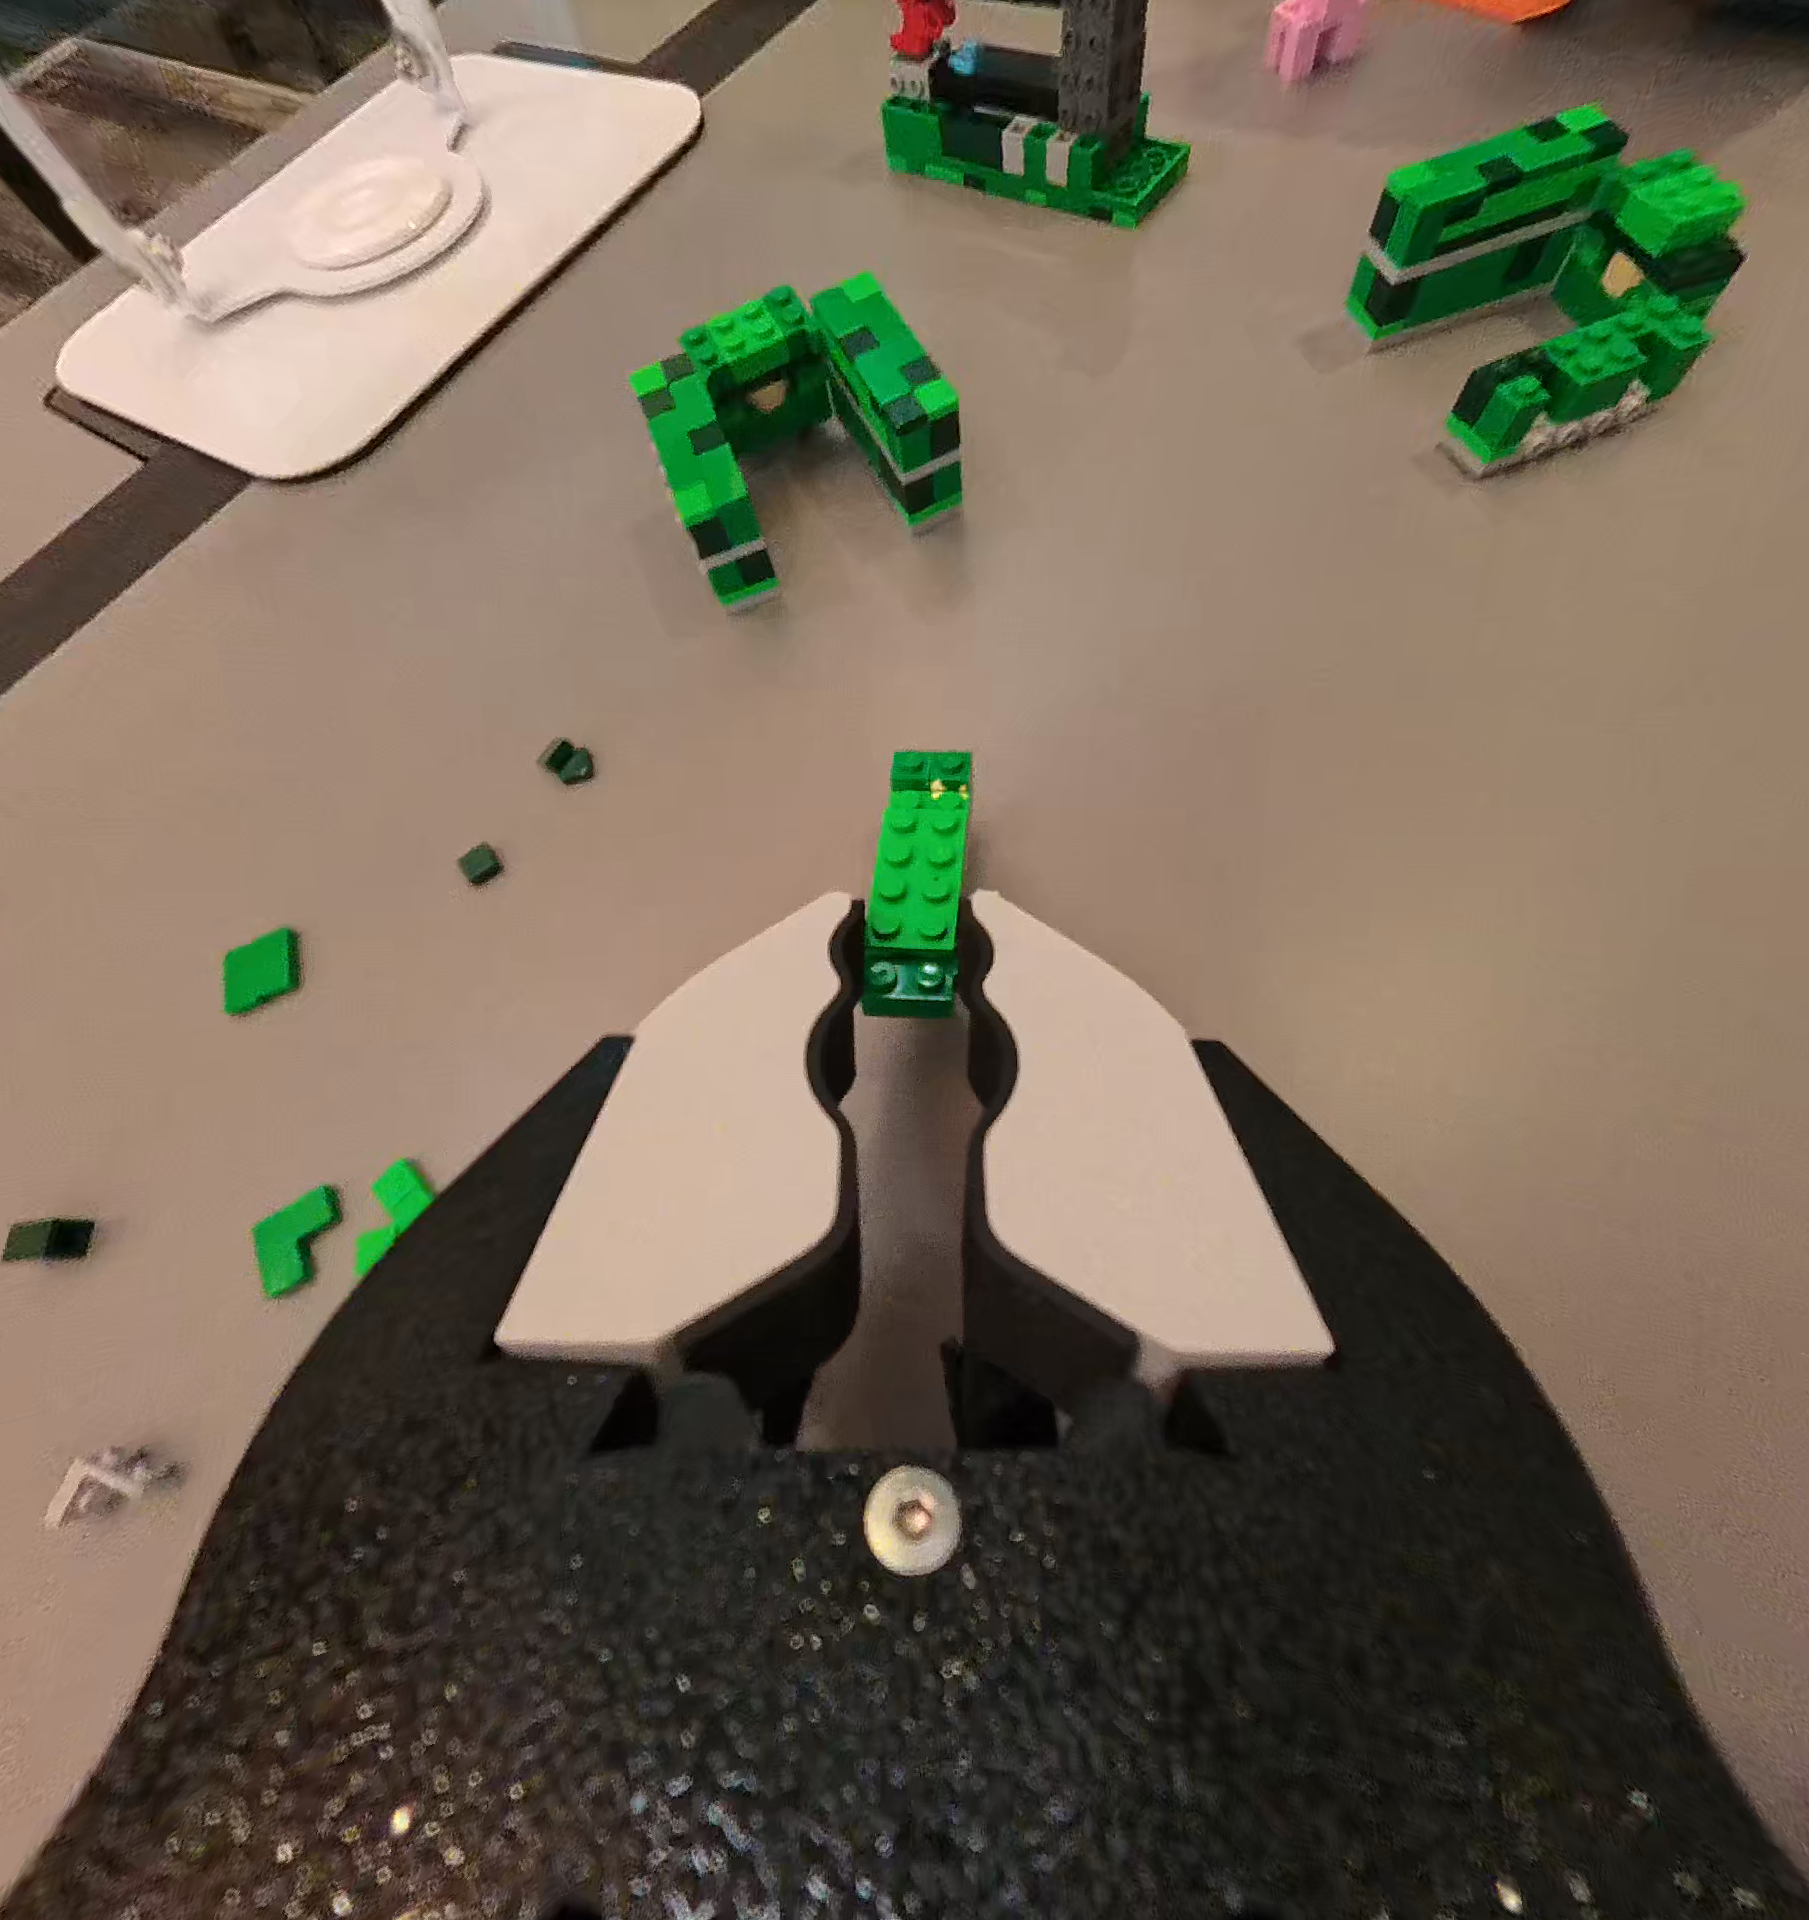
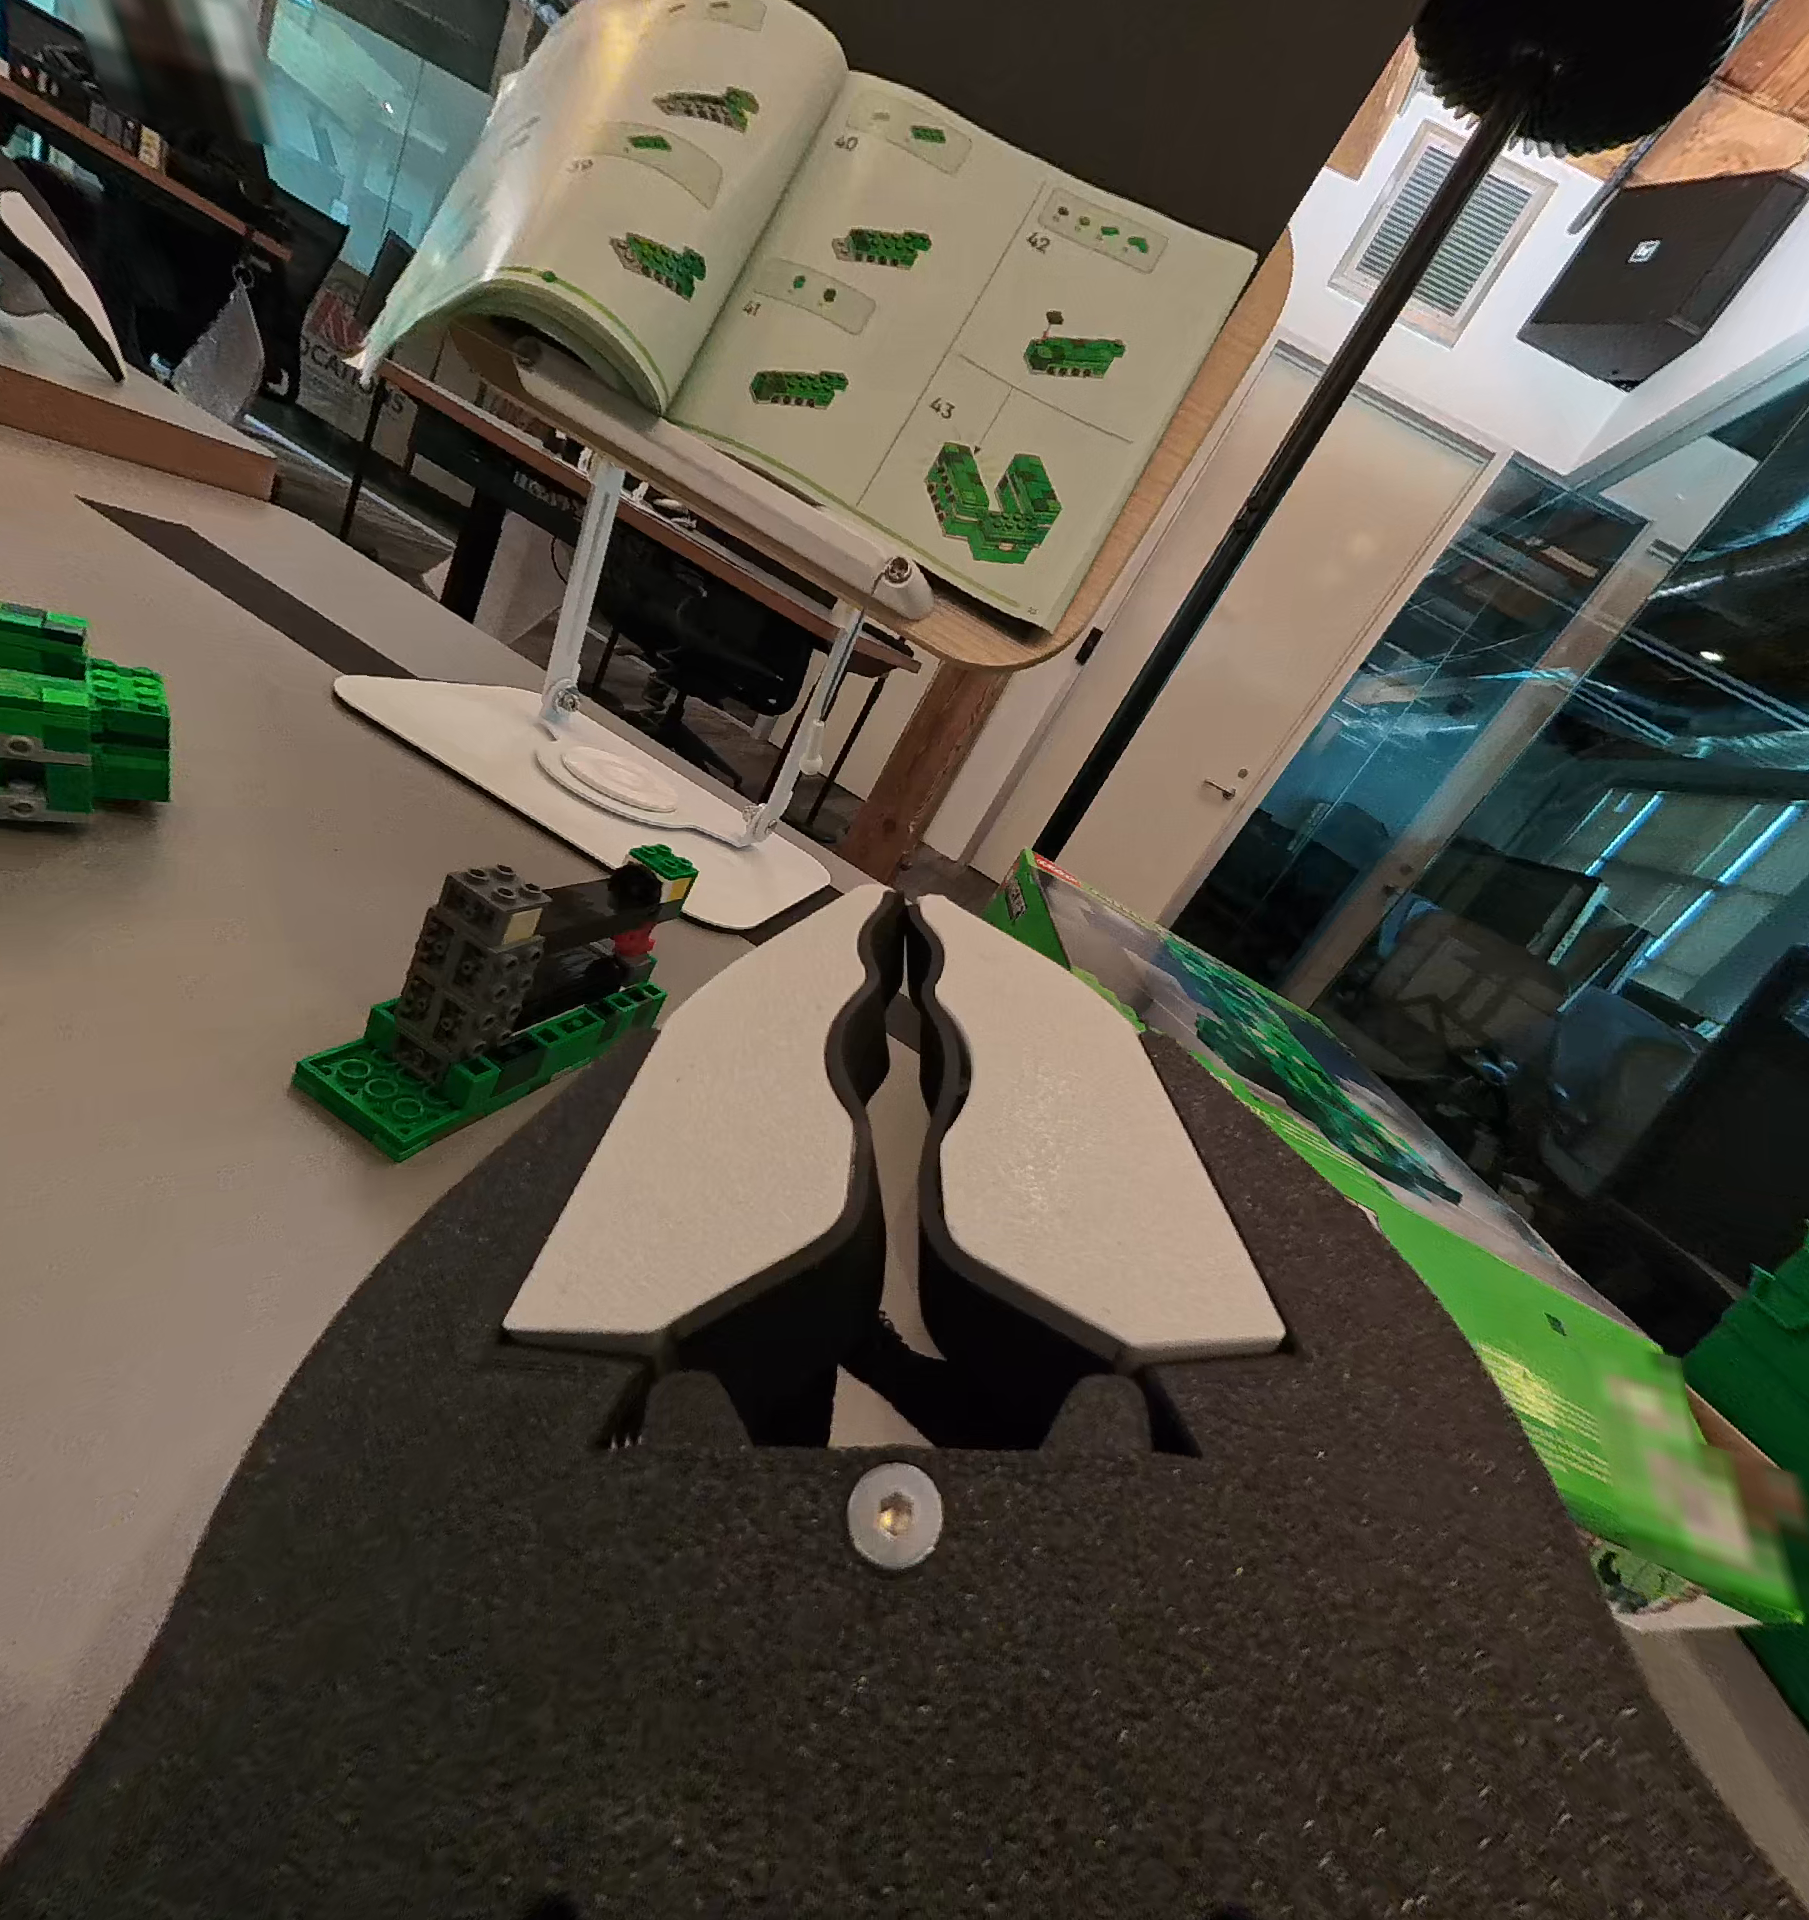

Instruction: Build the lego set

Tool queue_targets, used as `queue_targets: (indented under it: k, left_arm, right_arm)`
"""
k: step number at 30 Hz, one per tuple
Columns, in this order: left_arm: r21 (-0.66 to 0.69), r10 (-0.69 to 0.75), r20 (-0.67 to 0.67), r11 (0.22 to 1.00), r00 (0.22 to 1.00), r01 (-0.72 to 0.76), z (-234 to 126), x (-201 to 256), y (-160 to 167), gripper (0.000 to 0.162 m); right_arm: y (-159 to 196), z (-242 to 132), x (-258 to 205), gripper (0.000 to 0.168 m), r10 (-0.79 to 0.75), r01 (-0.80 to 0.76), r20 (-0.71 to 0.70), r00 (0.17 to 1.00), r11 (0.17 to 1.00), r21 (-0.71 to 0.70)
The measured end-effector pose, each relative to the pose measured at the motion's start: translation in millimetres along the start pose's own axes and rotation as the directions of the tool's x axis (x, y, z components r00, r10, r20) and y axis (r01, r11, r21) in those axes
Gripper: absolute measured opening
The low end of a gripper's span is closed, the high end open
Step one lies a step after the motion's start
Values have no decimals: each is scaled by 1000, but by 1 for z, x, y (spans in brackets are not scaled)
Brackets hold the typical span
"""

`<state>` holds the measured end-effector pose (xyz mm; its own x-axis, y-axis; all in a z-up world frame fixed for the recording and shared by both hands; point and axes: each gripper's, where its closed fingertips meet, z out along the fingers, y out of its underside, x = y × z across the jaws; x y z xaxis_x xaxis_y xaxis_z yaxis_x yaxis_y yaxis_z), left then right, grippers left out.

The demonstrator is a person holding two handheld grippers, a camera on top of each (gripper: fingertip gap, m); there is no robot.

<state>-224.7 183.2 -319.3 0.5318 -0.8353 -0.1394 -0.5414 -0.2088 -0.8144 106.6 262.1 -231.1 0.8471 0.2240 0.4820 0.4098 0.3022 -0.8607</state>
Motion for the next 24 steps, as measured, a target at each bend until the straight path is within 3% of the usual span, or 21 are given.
queue_targets:
  k: [13,15,17,19,21,24]
  left_arm:
    - [-59,-3,-44,998,999,0,1,1,19,18]
    - [-52,-21,-41,998,999,19,0,0,18,36]
    - [-19,-27,-23,999,999,27,-4,-4,15,44]
    - [51,-40,66,998,997,36,-14,-20,9,44]
    - [155,-87,249,987,965,49,-34,-52,2,41]
    - [355,-219,514,935,830,27,-80,-97,-3,38]
  right_arm:
    - [0,0,-2,0,-12,12,7,1000,1000,-1]
    - [0,0,-2,0,-12,12,9,1000,1000,0]
    - [-1,0,-3,0,-12,12,10,1000,1000,2]
    - [-1,0,-3,0,-10,10,10,1000,1000,4]
    - [-1,0,-2,0,-1,1,6,1000,1000,6]
    - [-1,-1,3,0,34,-33,-7,999,999,9]
